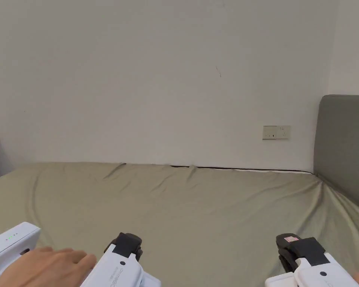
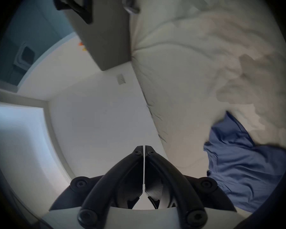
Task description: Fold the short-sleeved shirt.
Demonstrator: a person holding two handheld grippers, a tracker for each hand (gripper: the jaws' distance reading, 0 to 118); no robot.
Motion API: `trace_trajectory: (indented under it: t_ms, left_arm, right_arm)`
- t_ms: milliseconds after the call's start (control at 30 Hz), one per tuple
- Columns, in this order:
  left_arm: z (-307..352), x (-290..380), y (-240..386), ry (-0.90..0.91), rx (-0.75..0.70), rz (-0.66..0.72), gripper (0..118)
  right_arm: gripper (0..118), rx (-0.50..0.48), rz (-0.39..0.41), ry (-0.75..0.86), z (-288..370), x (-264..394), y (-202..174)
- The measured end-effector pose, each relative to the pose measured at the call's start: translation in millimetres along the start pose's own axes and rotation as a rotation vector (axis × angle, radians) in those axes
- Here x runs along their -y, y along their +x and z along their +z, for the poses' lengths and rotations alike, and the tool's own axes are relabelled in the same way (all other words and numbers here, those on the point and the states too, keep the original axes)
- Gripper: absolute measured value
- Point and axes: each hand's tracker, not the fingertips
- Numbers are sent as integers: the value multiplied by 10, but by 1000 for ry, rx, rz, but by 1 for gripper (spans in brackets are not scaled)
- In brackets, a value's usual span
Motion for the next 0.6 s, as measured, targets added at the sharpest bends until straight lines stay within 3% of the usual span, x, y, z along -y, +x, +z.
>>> trace_trajectory:
  t_ms: [67,133,167,200,300,333,367,400,433,467,500,600]
  left_arm:
    - [-62,9,-95,-67,-19,194,0]
    - [-53,66,-356,-78,-51,503,0]
    - [-9,116,-534,-59,-57,698,0]
    - [52,162,-677,-57,-109,901,0]
    - [282,336,-949,-50,-339,1517,0]
    - [347,344,-967,-36,-398,1669,0]
    - [404,352,-953,14,-441,1852,0]
    - [429,371,-895,73,-445,2004,0]
    - [426,376,-843,116,-398,2135,0]
    - [418,391,-806,140,-336,2231,0]
    - [385,389,-783,128,-247,2243,0]
    - [300,282,-735,69,-184,2076,0]
  right_arm:
    - [0,-2,-117,5,19,7,77]
    - [0,29,-360,-27,33,26,233]
    - [0,44,-524,-58,43,54,346]
    - [0,62,-738,-94,-45,173,501]
    - [0,178,-1490,-79,143,419,747]
    - [0,228,-1671,-67,152,504,772]
    - [0,241,-1803,-43,190,546,764]
    - [0,230,-1992,-100,208,530,688]
    - [0,259,-2002,-102,254,494,687]
    - [0,335,-1900,-33,279,478,743]
    - [0,337,-1894,-71,290,465,757]
    - [0,244,-1837,-50,267,448,764]
